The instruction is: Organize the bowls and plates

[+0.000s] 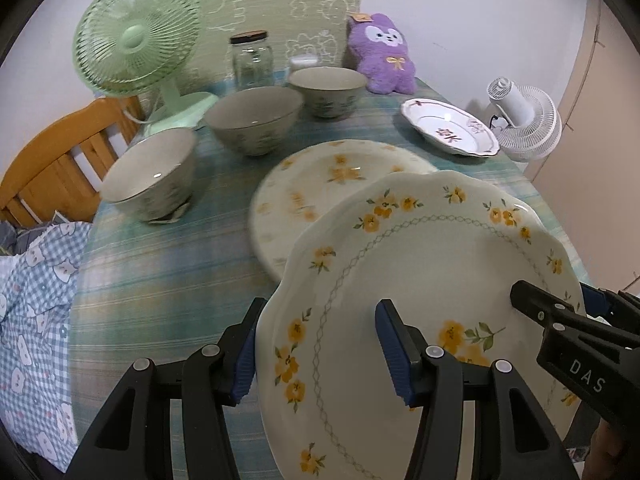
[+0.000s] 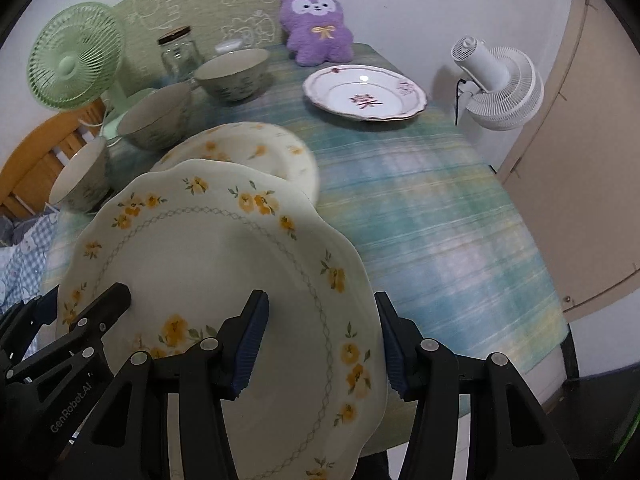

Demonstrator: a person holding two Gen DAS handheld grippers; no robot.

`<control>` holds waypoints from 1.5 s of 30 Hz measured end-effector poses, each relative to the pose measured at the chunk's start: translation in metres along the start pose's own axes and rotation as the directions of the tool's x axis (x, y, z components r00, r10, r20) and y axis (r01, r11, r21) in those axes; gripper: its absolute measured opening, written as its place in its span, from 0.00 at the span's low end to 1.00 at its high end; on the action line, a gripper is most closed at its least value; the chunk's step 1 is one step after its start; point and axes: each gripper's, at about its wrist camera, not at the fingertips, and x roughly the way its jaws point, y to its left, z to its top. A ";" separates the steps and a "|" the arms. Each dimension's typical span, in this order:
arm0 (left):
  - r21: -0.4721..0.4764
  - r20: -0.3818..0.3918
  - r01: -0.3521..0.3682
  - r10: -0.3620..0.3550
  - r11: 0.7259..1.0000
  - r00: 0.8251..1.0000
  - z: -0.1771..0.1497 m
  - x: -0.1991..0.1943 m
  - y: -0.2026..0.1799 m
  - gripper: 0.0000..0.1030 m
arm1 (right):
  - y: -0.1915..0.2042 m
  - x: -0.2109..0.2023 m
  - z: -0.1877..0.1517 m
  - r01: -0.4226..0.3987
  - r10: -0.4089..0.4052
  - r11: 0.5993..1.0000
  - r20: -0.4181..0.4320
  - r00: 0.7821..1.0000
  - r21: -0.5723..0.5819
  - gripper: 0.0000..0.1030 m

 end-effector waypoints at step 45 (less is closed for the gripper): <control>-0.027 -0.080 -0.058 0.056 0.998 0.995 0.030 0.059 -0.165 0.70 | -0.160 0.065 0.046 -0.029 0.024 0.998 -0.087 0.996 -0.057 0.62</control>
